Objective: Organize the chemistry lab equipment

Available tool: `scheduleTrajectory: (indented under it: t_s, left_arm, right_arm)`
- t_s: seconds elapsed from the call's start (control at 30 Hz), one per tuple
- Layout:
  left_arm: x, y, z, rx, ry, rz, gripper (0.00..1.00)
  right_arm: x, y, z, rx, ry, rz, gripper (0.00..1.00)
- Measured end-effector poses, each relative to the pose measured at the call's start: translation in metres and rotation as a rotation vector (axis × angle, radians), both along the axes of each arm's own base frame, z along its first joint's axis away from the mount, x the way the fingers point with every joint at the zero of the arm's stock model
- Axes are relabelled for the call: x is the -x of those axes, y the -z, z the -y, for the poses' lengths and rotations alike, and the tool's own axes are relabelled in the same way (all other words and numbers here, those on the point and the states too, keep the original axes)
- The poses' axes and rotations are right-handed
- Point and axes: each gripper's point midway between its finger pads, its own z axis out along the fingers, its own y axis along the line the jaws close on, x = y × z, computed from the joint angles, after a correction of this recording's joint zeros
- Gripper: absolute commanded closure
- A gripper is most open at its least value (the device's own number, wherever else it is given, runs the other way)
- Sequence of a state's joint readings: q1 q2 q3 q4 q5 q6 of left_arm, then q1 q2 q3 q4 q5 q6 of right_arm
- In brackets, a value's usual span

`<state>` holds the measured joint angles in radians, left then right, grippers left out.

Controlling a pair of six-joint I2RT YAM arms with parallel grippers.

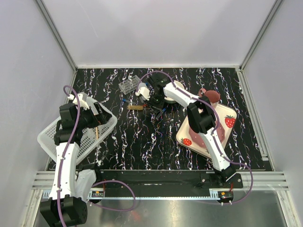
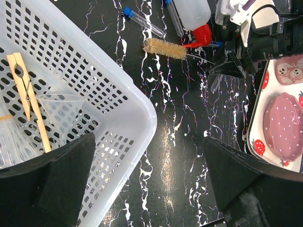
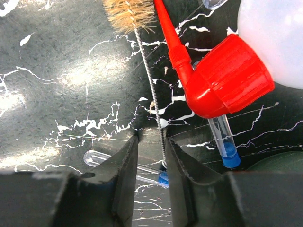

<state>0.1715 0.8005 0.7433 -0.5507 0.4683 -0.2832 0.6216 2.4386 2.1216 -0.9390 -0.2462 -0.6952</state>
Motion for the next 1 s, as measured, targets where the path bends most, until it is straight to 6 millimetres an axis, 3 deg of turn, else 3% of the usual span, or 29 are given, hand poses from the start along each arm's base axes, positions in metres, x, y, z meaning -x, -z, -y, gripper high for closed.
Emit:
scheduleTrajectory:
  t_s: [0.2,0.43,0.73,1.0]
  left_arm:
    - [0.0,0.0,0.0,0.0,0.0,0.0,0.01]
    - [0.0,0.0,0.0,0.0,0.0,0.0,0.01]
    - [-0.001,0.002,0.0,0.002,0.0,-0.009,0.01]
    - [0.003,-0.006,0.006,0.05,-0.008,0.029,0.01]
  right_arm:
    - [0.0,0.0,0.0,0.0,-0.007,0.001,0.88]
    - [0.002,0.0,-0.003,-0.007,-0.014,-0.004,1.0]
    - [0.016,-0.004,-0.022,-0.095,-0.036,-0.063,1.0]
    - [0.036,-0.043,-0.045,-0.253,-0.025,-0.155,1.0]
